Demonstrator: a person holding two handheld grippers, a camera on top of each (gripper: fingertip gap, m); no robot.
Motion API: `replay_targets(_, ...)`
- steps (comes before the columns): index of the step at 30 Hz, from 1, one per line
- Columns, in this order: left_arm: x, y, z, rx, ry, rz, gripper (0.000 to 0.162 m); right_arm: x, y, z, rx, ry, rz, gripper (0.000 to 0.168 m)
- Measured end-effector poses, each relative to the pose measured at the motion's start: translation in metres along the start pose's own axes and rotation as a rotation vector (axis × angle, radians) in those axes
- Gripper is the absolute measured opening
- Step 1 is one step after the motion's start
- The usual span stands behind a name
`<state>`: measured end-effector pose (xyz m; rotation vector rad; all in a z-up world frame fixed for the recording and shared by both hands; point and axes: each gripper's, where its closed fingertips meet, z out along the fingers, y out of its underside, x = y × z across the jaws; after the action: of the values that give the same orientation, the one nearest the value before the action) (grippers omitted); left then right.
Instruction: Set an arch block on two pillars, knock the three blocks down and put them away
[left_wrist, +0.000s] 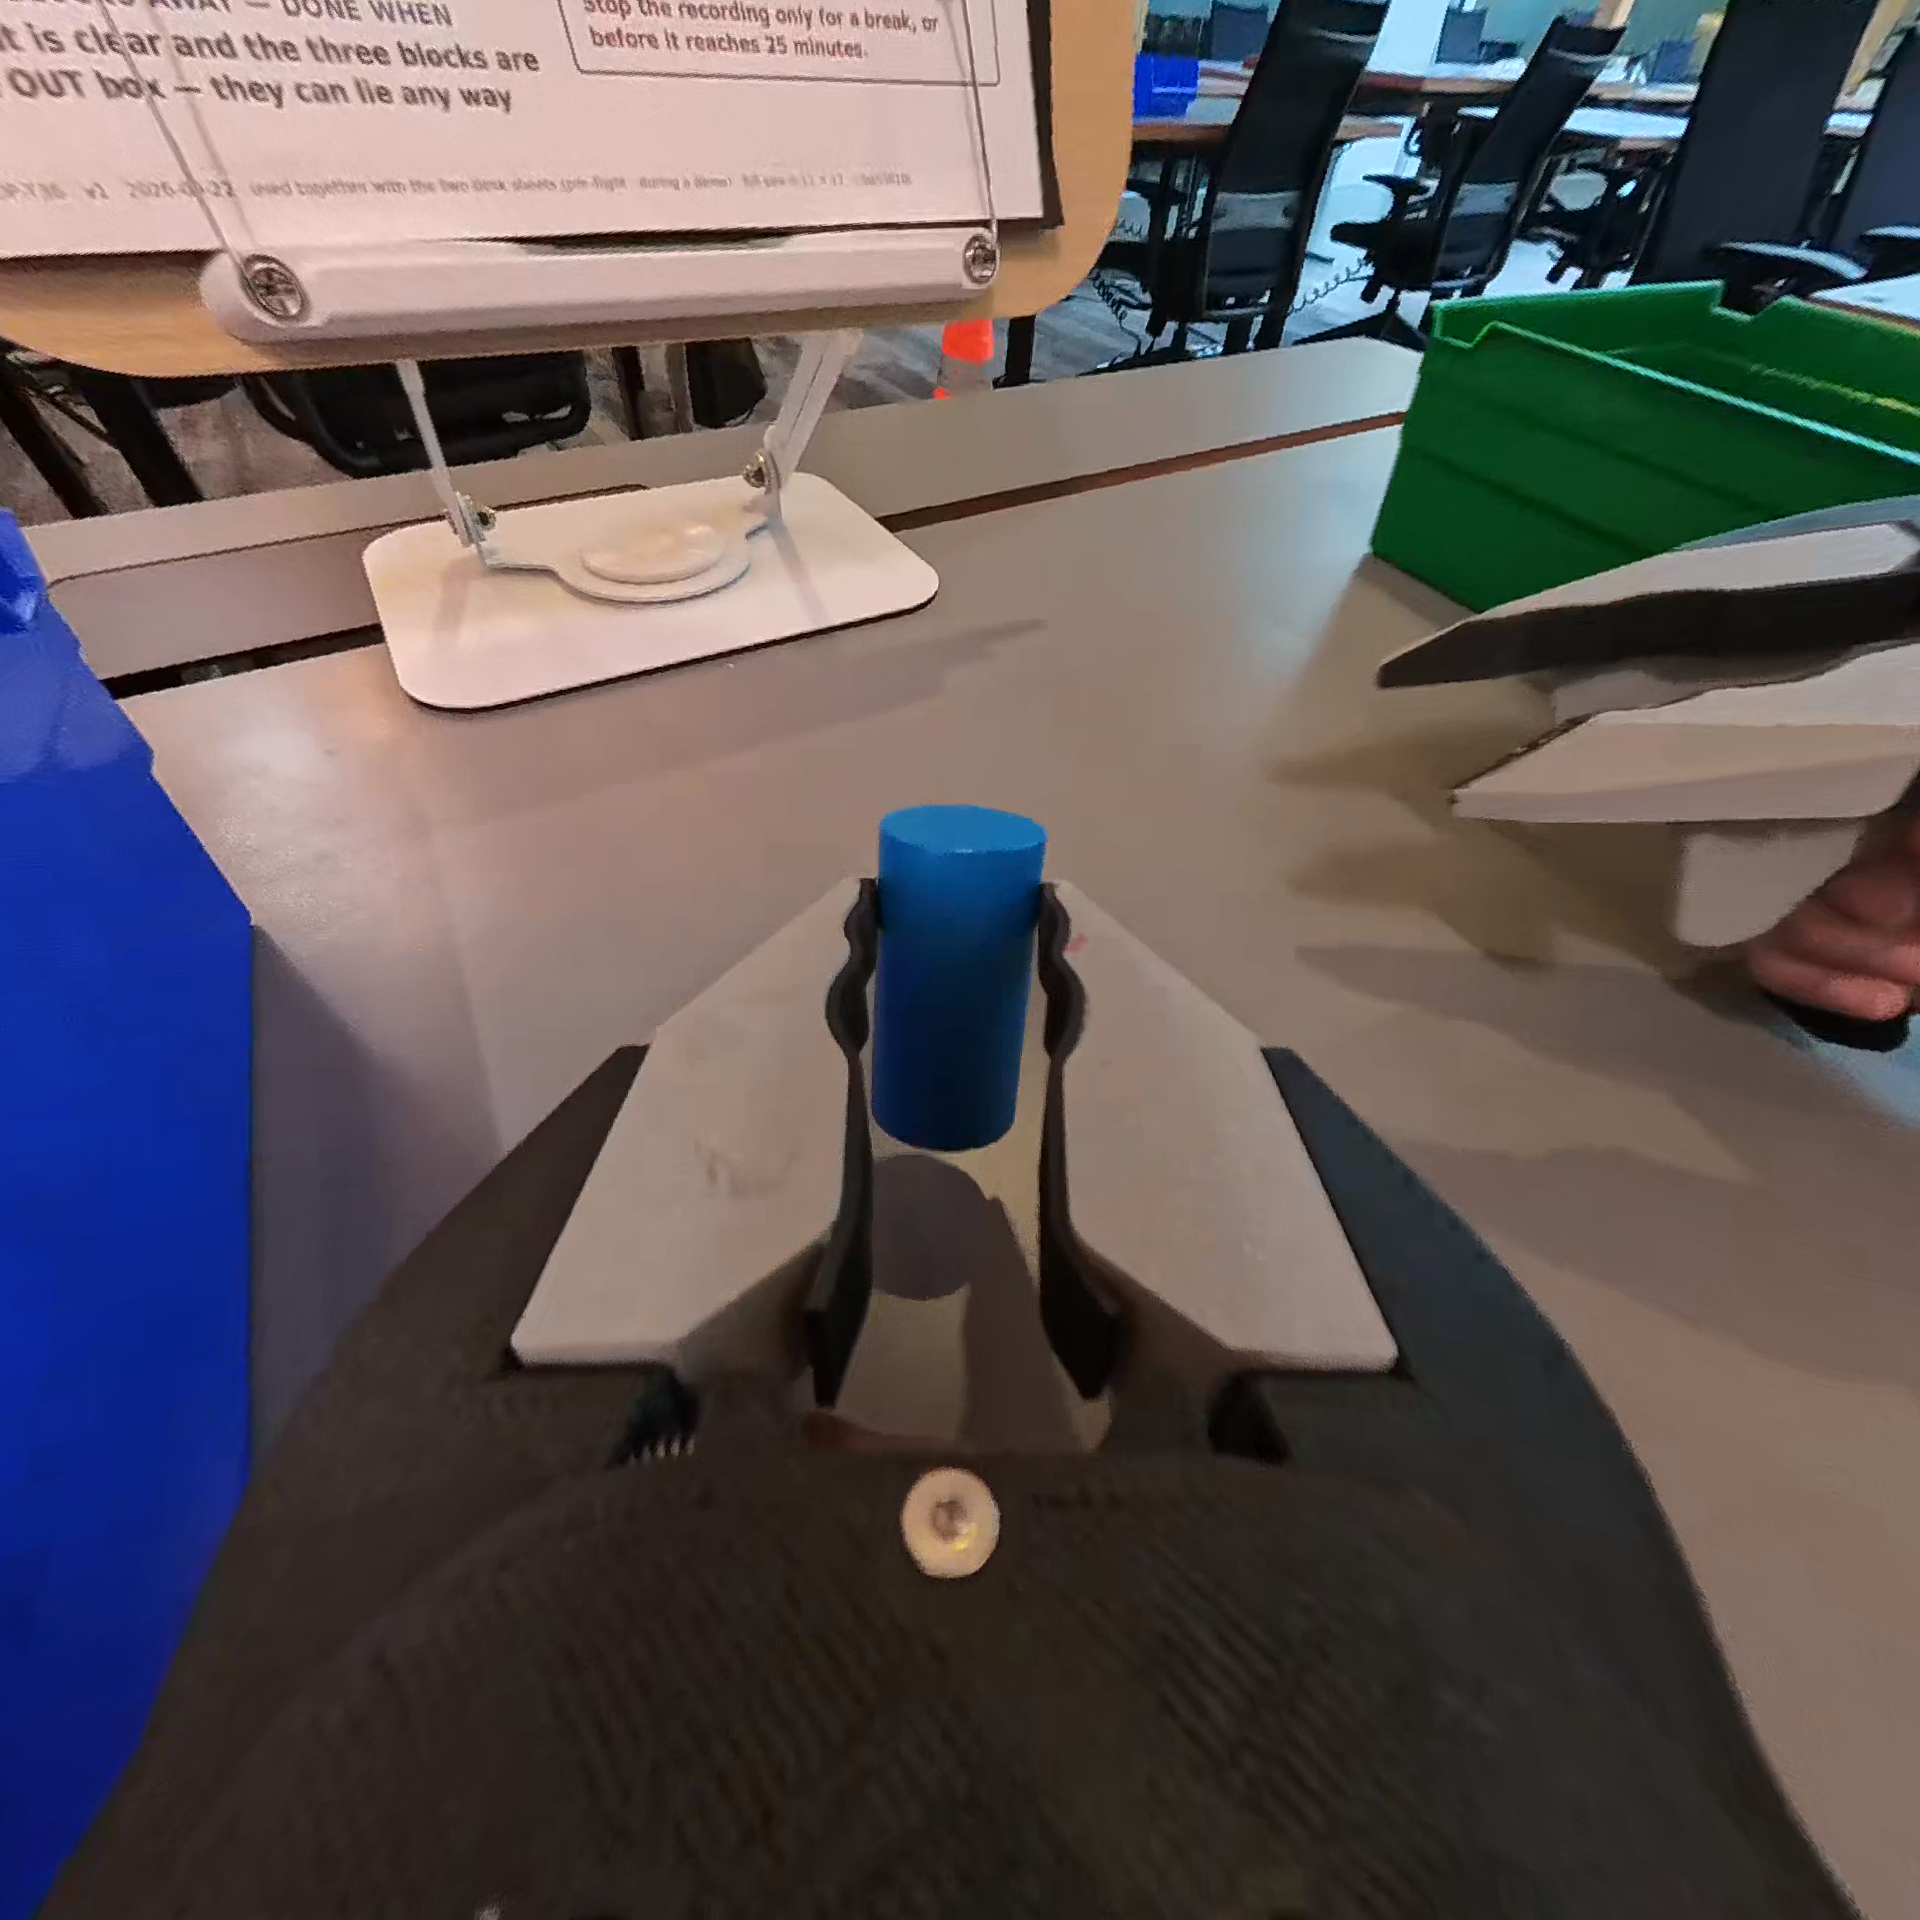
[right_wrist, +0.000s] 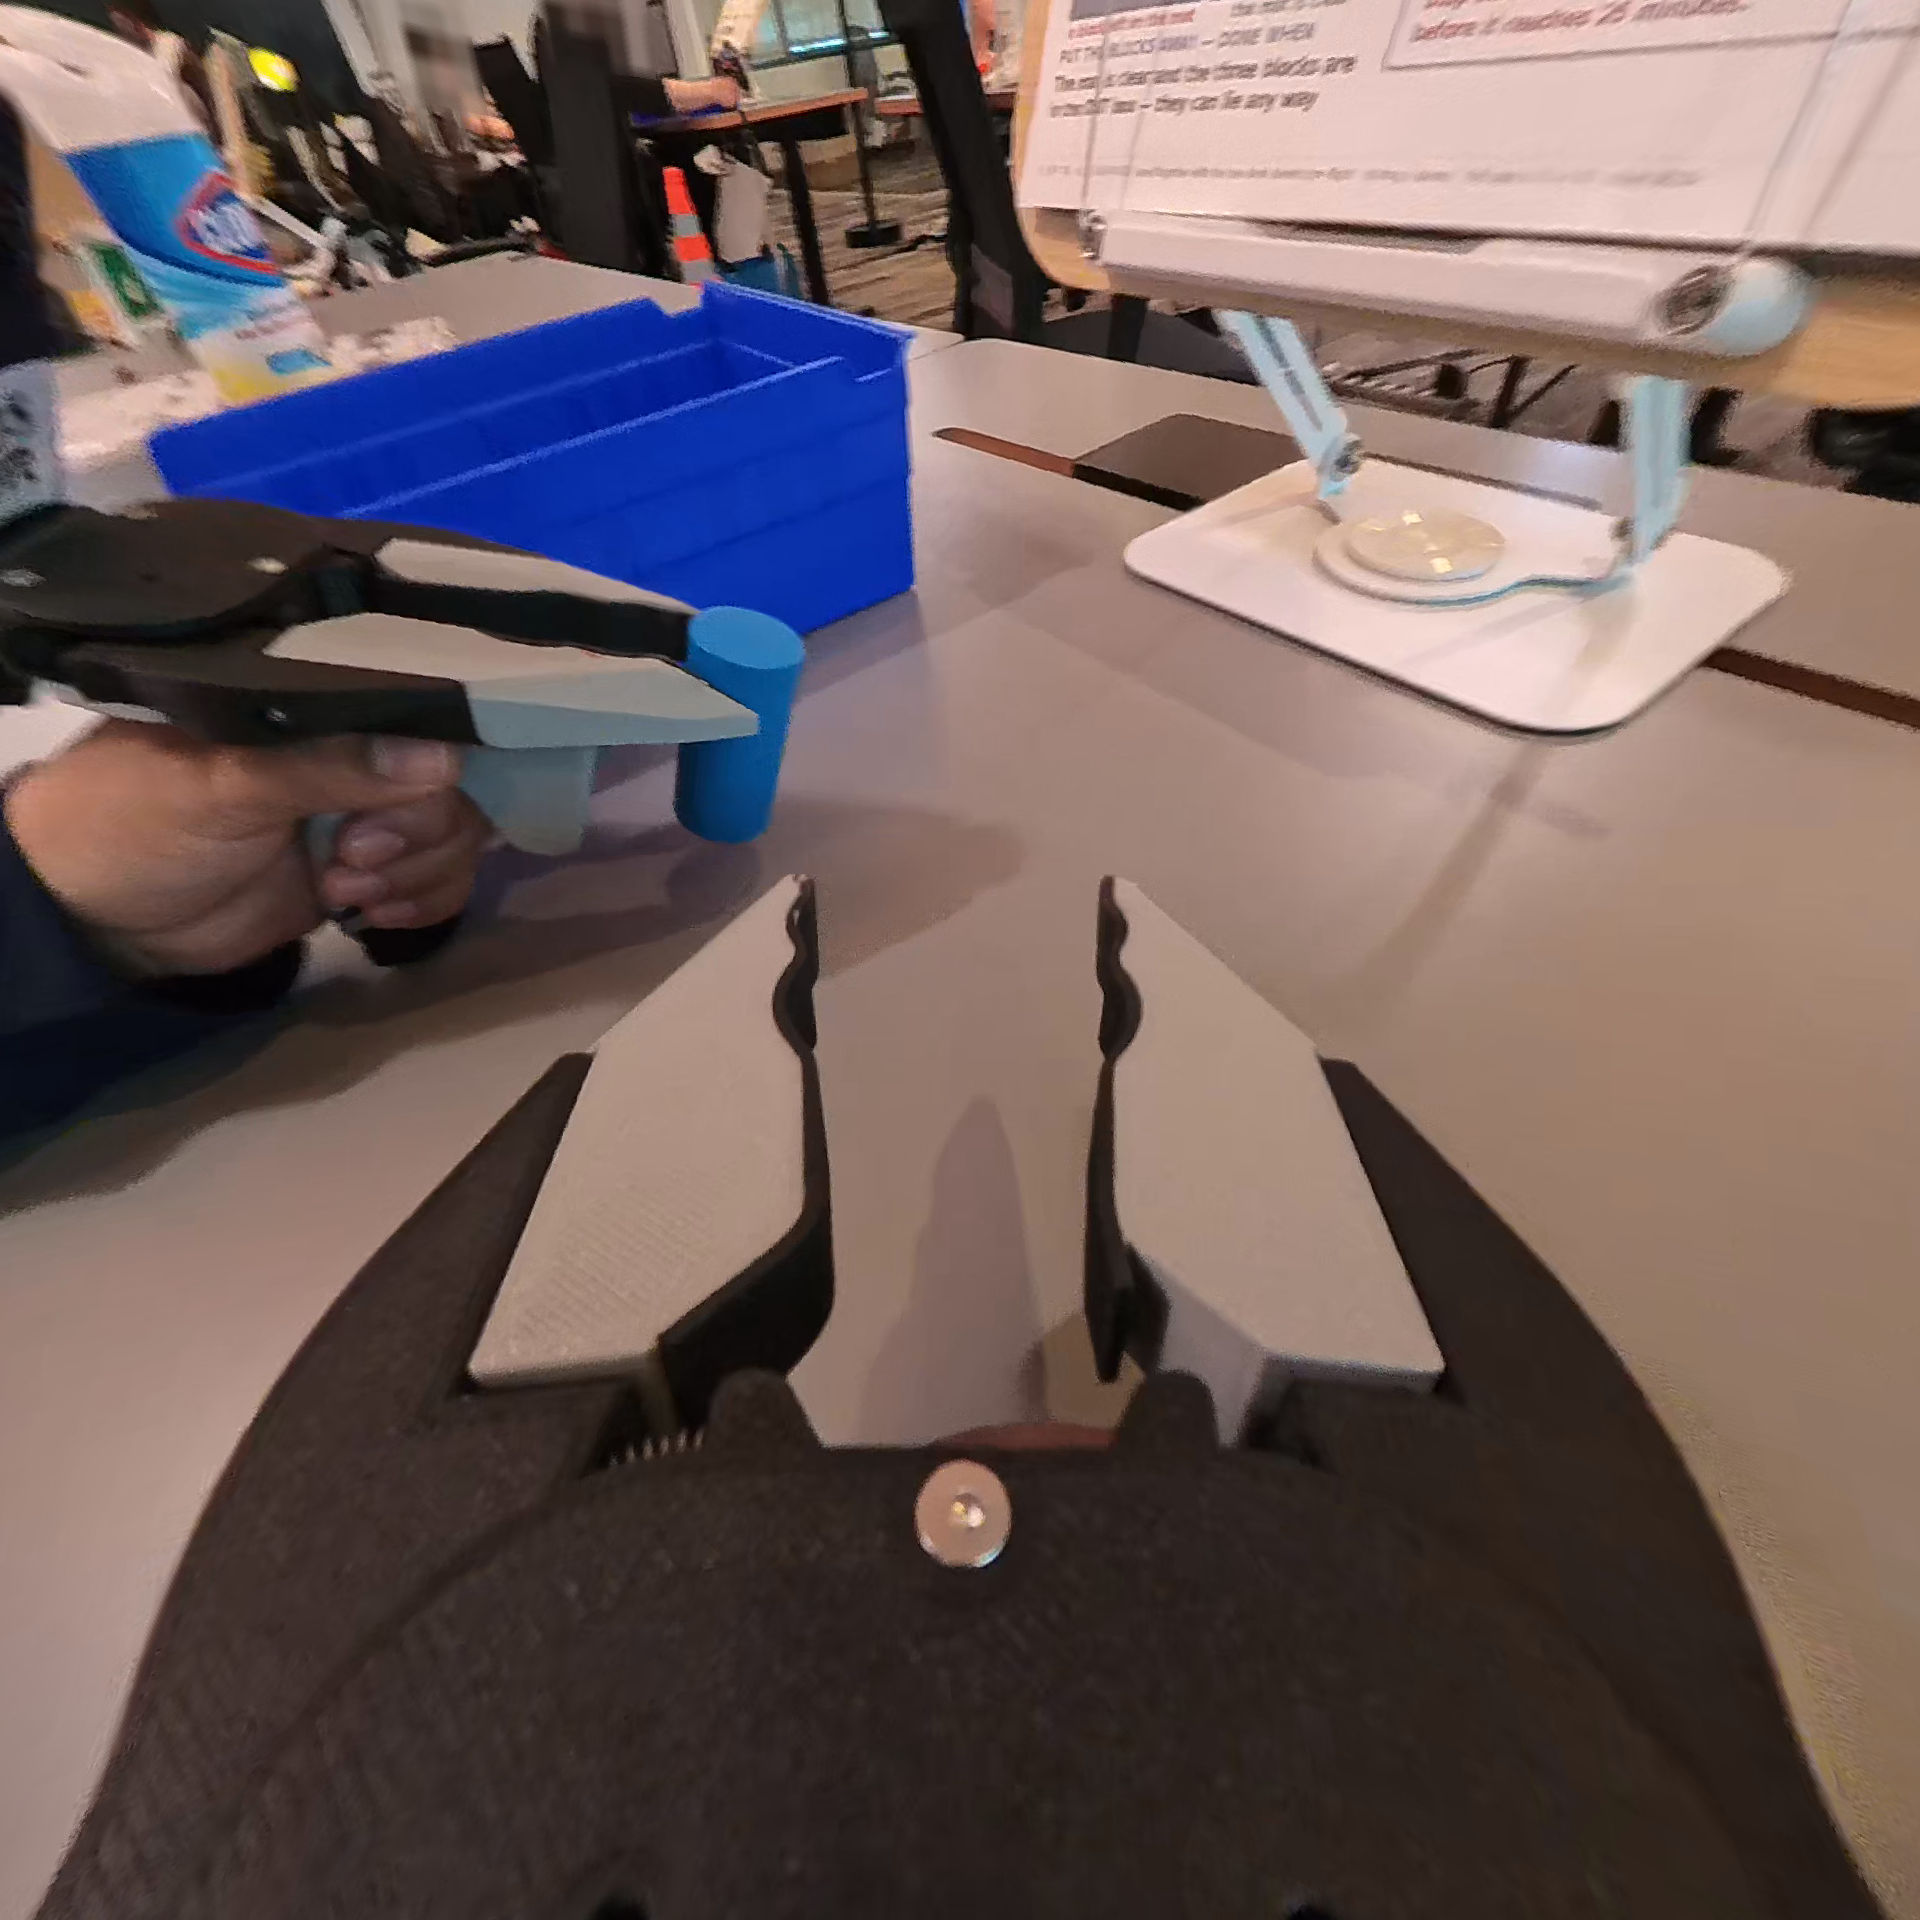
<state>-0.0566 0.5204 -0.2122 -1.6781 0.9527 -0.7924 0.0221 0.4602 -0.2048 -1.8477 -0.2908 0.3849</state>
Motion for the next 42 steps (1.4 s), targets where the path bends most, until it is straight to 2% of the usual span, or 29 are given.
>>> replay_targets(3,0.008,-0.003,-0.003,0.026,0.065,-0.004,0.028,-0.022,-0.001,0.016,-0.018,-0.136,0.097,0.049)
replay_targets(6,0.017,-0.005,-0.005,0.04,0.106,0.037,0.028,-0.034,-0.004,0.028,-0.032,-0.181,0.117,0.05)
replay_targets(13,0.04,-0.004,-0.001,0.042,0.12,0.219,0.028,-0.048,-0.026,0.034,0.02,-0.29,0.297,0.047)
replay_targets(17,0.049,-0.007,0.001,0.066,0.114,0.264,0.028,-0.054,-0.017,0.046,-0.048,-0.282,0.28,0.048)
replay_targets(18,0.052,-0.007,0.001,0.07,0.117,0.271,0.028,-0.054,-0.014,0.05,-0.065,-0.269,0.276,0.045)
replay_targets(19,0.055,-0.008,0.001,0.074,0.121,0.276,0.028,-0.057,-0.012,0.052,-0.081,-0.27,0.269,0.034)
replay_targets(25,0.056,-0.006,0.003,0.053,0.108,0.258,0.029,-0.049,-0.006,0.054,-0.119,-0.188,0.205,0.031)
replay_targets(31,0.046,-0.004,0.001,0.038,0.066,0.222,0.038,-0.001,0.006,0.024,-0.212,0.013,-0.012,0.031)
replay_targets(37,0.039,-0.001,0.0,0.016,0.053,0.187,0.035,0.027,0.022,-0.018,-0.266,-0.029,-0.069,0.031)
replay_targets(42,0.04,0.002,0.002,-0.004,0.042,0.214,0.035,0.028,0.039,-0.024,-0.325,-0.074,-0.091,0.03)
